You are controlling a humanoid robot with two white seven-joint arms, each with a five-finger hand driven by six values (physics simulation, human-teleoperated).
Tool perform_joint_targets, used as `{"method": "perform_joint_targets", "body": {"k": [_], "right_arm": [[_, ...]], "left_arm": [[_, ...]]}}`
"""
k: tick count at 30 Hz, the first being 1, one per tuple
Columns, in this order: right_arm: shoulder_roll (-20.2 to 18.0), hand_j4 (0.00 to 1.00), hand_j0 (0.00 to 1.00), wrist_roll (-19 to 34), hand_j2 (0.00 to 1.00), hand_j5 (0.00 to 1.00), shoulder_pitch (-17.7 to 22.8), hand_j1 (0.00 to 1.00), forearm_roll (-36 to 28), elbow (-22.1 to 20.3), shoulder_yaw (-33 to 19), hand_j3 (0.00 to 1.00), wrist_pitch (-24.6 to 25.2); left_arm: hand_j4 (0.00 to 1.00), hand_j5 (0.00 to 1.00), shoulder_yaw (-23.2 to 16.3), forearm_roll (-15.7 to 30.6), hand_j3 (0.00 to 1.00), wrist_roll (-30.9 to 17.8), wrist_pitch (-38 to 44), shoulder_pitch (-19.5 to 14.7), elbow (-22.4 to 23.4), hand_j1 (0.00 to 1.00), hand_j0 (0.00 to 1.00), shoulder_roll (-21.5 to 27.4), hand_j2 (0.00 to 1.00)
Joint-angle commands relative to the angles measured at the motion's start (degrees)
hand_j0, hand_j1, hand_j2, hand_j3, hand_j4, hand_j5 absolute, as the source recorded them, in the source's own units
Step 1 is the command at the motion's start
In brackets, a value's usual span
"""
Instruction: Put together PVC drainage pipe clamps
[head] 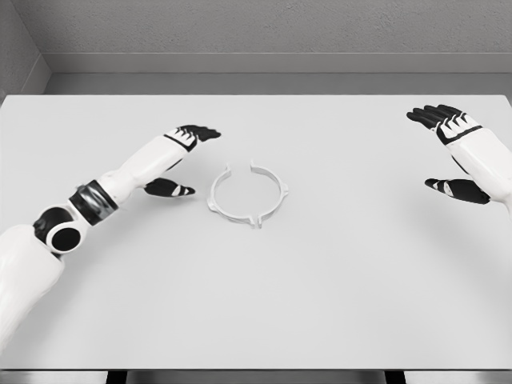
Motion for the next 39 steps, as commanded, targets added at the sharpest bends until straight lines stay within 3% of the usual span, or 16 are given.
{"method": "perform_joint_targets", "body": {"k": [1, 12, 13, 16, 39], "right_arm": [[0.14, 1.0, 1.0, 0.05, 1.0, 1.0, 0.0, 1.0, -0.34, -0.12, 0.08, 1.0, 0.11], [0.14, 1.0, 1.0, 0.05, 1.0, 1.0, 0.0, 1.0, -0.33, -0.12, 0.08, 1.0, 0.11], [0.14, 1.0, 1.0, 0.22, 1.0, 1.0, -0.18, 1.0, -0.33, -0.12, 0.17, 1.0, 0.11], [0.14, 1.0, 1.0, 0.22, 1.0, 1.0, -0.18, 1.0, -0.33, -0.12, 0.17, 1.0, 0.11], [0.23, 1.0, 1.0, 0.22, 1.0, 1.0, -0.18, 1.0, -0.33, -0.39, 0.26, 1.0, 0.11]], "left_arm": [[1.0, 1.0, -0.31, 1.18, 1.0, 0.04, 0.01, 1.91, -3.66, 1.0, 1.0, 1.53, 1.0], [1.0, 1.0, -0.31, 1.19, 1.0, 0.04, 0.01, 1.93, -3.69, 1.0, 1.0, 1.54, 1.0], [1.0, 1.0, -2.24, 0.31, 1.0, -0.05, 0.01, 2.2, -3.61, 1.0, 1.0, 0.93, 1.0], [1.0, 1.0, -3.03, 0.22, 1.0, -0.05, 0.01, 2.11, -3.26, 1.0, 1.0, 0.93, 1.0], [1.0, 1.0, -3.03, 0.13, 1.0, -0.14, 0.01, 1.76, -2.82, 1.0, 1.0, -0.3, 1.0]]}}
